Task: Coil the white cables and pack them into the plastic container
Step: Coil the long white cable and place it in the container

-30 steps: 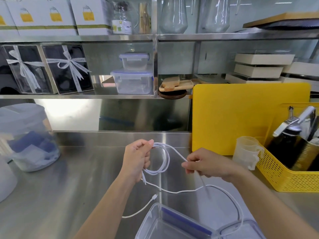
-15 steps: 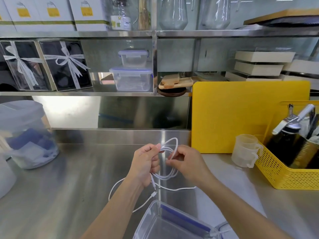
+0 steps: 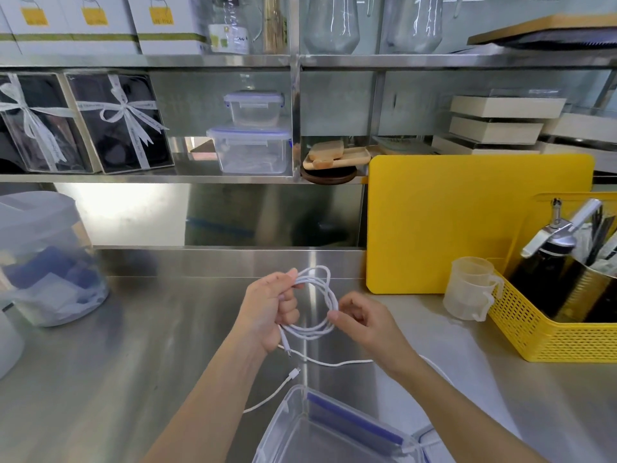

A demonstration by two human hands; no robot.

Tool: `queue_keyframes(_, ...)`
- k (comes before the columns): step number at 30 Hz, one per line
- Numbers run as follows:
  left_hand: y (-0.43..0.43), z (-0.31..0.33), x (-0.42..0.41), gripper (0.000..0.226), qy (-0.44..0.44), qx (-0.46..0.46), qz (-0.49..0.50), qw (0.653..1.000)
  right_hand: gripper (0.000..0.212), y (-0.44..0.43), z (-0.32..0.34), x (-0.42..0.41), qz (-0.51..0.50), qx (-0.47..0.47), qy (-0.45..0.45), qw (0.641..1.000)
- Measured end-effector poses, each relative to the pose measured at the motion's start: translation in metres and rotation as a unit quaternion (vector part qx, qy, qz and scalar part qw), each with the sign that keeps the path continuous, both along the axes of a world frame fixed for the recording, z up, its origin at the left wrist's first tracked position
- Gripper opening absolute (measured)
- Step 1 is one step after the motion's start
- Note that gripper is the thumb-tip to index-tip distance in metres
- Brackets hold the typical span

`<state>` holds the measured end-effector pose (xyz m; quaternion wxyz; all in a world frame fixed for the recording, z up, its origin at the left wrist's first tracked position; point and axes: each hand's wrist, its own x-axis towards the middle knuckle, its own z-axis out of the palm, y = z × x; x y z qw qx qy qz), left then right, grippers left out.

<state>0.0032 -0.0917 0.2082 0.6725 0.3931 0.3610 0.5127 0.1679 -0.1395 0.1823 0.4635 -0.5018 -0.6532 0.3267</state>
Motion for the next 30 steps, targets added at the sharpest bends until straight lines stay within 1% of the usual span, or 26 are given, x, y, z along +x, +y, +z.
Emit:
queue_keyframes(2, 0.002, 0.003, -0.006, 0.035, 0.008, 0.004, 0.007, 1.000, 0.020, -0.002, -0.001, 0.011, 0.002, 0.003, -0.008, 1.000)
queue_keyframes(5, 0.001, 0.004, -0.008, 0.038, 0.022, 0.007, 0.007, 1.000, 0.018, -0.003, -0.002, 0.026, 0.007, 0.007, -0.025, 1.000)
queue_keyframes(7, -0.001, 0.004, -0.005, 0.045, 0.032, 0.011, 0.006, 0.999, 0.015, -0.003, -0.002, 0.033, -0.014, 0.011, -0.041, 0.999)
queue_keyframes(8, -0.002, 0.003, -0.003, 0.047, 0.040, 0.013, 0.009, 0.999, 0.014, -0.003, -0.002, 0.037, -0.018, 0.006, -0.046, 0.999)
queue_keyframes(10, -0.005, 0.002, 0.002, 0.047, 0.061, 0.019, 0.020, 0.998, 0.015, -0.004, 0.001, 0.041, 0.010, -0.025, -0.046, 0.999)
queue_keyframes(12, -0.009, 0.000, 0.010, 0.048, 0.089, 0.031, 0.022, 0.995, 0.022, -0.004, 0.004, 0.038, 0.048, -0.068, -0.019, 0.996)
queue_keyframes(14, -0.013, -0.001, 0.021, 0.049, 0.113, 0.047, 0.010, 0.992, 0.027, -0.002, 0.007, 0.028, 0.061, -0.090, 0.030, 0.994)
queue_keyframes(16, -0.017, 0.001, 0.030, 0.045, 0.117, 0.050, -0.006, 0.992, 0.025, 0.000, 0.008, 0.014, 0.041, -0.068, 0.053, 0.995)
queue_keyframes(18, -0.021, 0.002, 0.031, 0.042, 0.126, 0.047, -0.030, 0.990, 0.028, 0.001, 0.004, 0.006, 0.001, -0.044, 0.048, 0.998)
queue_keyframes(20, -0.022, 0.005, 0.026, 0.035, 0.163, 0.041, -0.058, 0.984, 0.029, 0.003, 0.000, 0.006, -0.031, -0.032, 0.009, 0.999)
queue_keyframes(21, -0.022, 0.007, 0.022, 0.031, 0.189, 0.030, -0.074, 0.979, 0.028, 0.004, -0.001, 0.007, -0.040, -0.026, -0.028, 0.998)
queue_keyframes(23, -0.019, 0.008, 0.011, 0.030, 0.256, -0.001, -0.108, 0.961, 0.027, 0.005, -0.003, 0.009, -0.058, -0.014, -0.107, 0.992)
queue_keyframes(26, -0.016, 0.006, -0.003, 0.032, 0.345, -0.008, -0.124, 0.930, 0.029, 0.007, -0.004, 0.010, -0.081, -0.012, -0.164, 0.983)
queue_keyframes(28, -0.014, 0.002, -0.009, 0.038, 0.368, 0.008, -0.102, 0.924, 0.029, 0.007, -0.007, 0.011, -0.079, -0.011, -0.238, 0.968)
queue_keyframes(30, -0.012, -0.001, -0.013, 0.038, 0.362, 0.023, -0.112, 0.925, 0.026, 0.005, -0.010, 0.009, -0.082, -0.005, -0.289, 0.954)
